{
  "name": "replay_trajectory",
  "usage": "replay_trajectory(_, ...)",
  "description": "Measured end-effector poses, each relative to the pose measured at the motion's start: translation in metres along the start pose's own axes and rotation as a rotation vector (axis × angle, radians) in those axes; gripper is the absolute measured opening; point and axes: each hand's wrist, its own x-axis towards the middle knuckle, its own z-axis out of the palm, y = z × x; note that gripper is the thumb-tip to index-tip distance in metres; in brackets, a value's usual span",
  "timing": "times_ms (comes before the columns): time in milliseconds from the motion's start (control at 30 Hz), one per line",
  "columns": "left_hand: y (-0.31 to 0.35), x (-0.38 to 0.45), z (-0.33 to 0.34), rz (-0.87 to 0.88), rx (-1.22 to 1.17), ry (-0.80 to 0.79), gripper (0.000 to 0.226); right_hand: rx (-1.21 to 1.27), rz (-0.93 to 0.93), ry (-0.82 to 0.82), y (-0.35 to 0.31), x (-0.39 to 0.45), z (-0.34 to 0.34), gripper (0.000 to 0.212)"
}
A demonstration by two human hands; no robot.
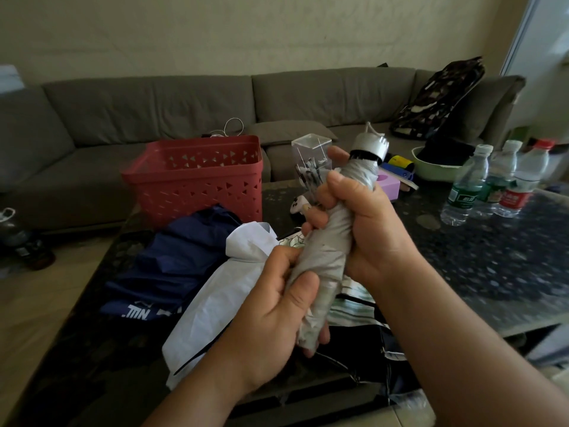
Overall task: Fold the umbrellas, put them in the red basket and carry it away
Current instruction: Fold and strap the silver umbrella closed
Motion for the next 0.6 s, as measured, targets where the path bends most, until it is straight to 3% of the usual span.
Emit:
replay_trajectory(100,0.008,0.001,0.001,-0.052,-0.109,-0.027,0.02,-0.001,0.012,-0.002,-0.002,-0.001,0.001,0.031)
replay_trajectory(233,-0.005,0.003,0.002,0.15,0.542,0.164,0.047,-0.215,-0.097,0.33,0.007,0.007,-0.002,0.023)
replay_trajectory(333,-0.018,0.002,0.008,0.262,0.714,0.178,0.057,-0.223,-0.163,0.409,0.011,0.007,-0.001,0.042)
replay_trajectory(400,-0.016,0.001,0.008,0.215,0.501,0.173,0.038,-0.234,-0.131,0.315,0.013,0.003,-0.001,0.049)
replay_trajectory(467,-0.003,0.002,0.009,0.019,0.04,0.096,0.02,-0.203,-0.04,0.163,0.01,0.001,0.0,0.035)
replay_trajectory(533,0.006,0.002,0.01,-0.142,-0.387,-0.007,0.019,-0.183,0.013,0.107,0.005,0.001,0.0,0.025)
replay_trajectory(600,0.011,0.002,0.01,-0.163,-0.463,-0.035,0.023,-0.172,0.006,0.125,0.004,0.002,0.002,0.025)
